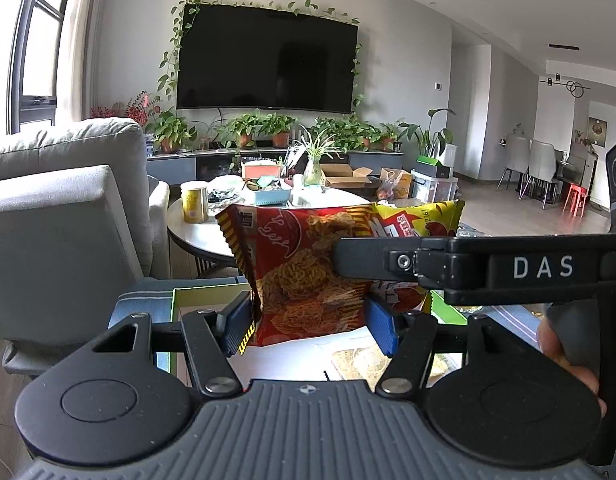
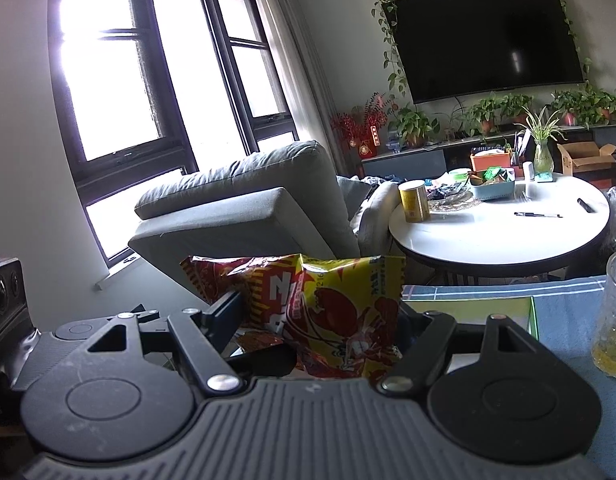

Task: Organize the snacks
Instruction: 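Carry the red-and-yellow snack bag with both tools over the green box, then lower the red-and-yellow snack bag into the green box and open both tools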

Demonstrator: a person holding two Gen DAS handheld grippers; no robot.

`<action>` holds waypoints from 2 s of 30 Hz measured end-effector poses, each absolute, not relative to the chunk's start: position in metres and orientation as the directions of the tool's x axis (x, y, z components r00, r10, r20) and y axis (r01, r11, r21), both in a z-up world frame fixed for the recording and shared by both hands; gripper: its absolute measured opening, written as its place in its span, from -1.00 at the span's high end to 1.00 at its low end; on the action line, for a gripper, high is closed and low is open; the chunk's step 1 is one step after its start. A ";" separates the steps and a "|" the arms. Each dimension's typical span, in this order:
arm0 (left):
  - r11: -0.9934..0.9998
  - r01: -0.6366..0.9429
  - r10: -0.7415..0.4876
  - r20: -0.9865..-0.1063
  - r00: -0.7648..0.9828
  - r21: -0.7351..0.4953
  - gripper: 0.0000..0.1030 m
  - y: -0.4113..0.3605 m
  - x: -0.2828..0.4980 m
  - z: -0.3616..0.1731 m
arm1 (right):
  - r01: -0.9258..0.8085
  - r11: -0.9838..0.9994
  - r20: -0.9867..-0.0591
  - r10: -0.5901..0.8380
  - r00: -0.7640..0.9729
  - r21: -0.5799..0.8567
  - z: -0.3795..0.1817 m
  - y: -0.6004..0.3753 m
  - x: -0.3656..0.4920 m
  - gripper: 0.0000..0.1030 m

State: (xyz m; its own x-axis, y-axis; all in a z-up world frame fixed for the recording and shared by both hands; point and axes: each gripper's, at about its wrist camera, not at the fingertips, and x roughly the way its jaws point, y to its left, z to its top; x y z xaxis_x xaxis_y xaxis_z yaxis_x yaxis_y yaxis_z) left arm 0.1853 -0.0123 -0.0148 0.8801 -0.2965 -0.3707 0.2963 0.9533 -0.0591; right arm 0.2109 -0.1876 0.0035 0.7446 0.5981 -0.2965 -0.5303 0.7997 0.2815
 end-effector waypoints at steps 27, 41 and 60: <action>0.959 0.268 -0.280 -0.412 0.867 -0.088 -0.11 -0.009 0.188 -0.023 | -0.512 0.802 -0.335 0.595 0.731 0.307 -0.010 -0.175 0.229 -0.39; 0.960 0.254 -0.279 -0.404 0.871 -0.114 -0.12 -0.004 0.188 -0.020 | -0.445 0.851 -0.363 0.523 0.771 0.279 -0.016 -0.176 0.227 -0.39; 0.964 0.241 -0.267 -0.411 0.872 -0.114 -0.15 -0.001 0.175 -0.019 | -0.388 0.881 -0.345 0.464 0.816 0.270 0.001 -0.191 0.208 -0.40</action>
